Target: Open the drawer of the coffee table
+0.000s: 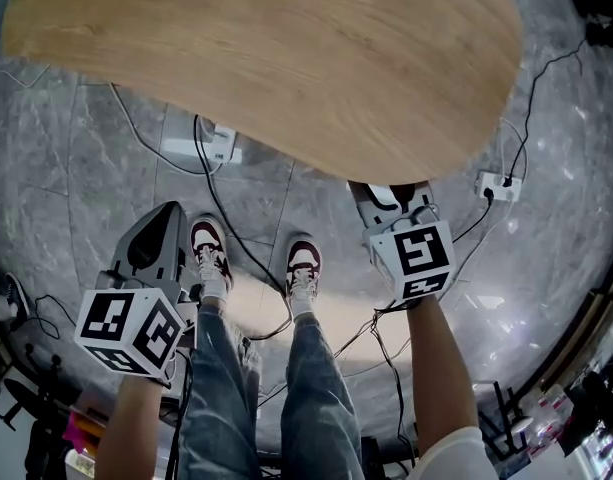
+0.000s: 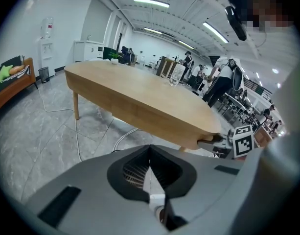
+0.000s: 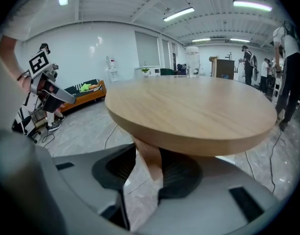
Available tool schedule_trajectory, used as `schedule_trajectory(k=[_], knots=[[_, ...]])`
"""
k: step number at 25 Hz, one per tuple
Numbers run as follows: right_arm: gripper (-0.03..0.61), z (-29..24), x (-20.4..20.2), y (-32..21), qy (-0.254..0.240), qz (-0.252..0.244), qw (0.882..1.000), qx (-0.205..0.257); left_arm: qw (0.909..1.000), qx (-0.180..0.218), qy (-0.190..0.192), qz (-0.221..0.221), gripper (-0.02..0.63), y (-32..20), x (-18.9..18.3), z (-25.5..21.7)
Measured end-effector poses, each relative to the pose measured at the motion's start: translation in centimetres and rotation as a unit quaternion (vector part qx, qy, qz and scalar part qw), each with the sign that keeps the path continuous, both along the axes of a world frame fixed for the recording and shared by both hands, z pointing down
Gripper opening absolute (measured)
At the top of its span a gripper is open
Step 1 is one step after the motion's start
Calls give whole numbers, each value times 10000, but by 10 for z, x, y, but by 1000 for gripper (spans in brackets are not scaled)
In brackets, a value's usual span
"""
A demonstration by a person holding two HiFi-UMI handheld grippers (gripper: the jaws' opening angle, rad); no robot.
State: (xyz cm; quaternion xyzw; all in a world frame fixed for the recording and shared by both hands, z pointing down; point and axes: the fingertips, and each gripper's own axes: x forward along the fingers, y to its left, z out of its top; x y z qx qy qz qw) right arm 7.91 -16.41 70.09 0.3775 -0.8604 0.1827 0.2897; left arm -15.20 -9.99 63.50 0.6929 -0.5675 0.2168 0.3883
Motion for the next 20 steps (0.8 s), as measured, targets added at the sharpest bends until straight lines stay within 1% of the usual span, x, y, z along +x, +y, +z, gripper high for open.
schedule_trajectory(k=[4,15,20], knots=[[135,-1,-6,8,47,-229,9997,27,10000,8,3,10,-6,-1,1,0],[129,-2,-7,9,24,-365,9993,-23,10000,-23,6,-9,-6,4,0,4],[120,-3,-6,12,-57,-628,9980,-20,10000,-36,2,35,-6,5,5,9]])
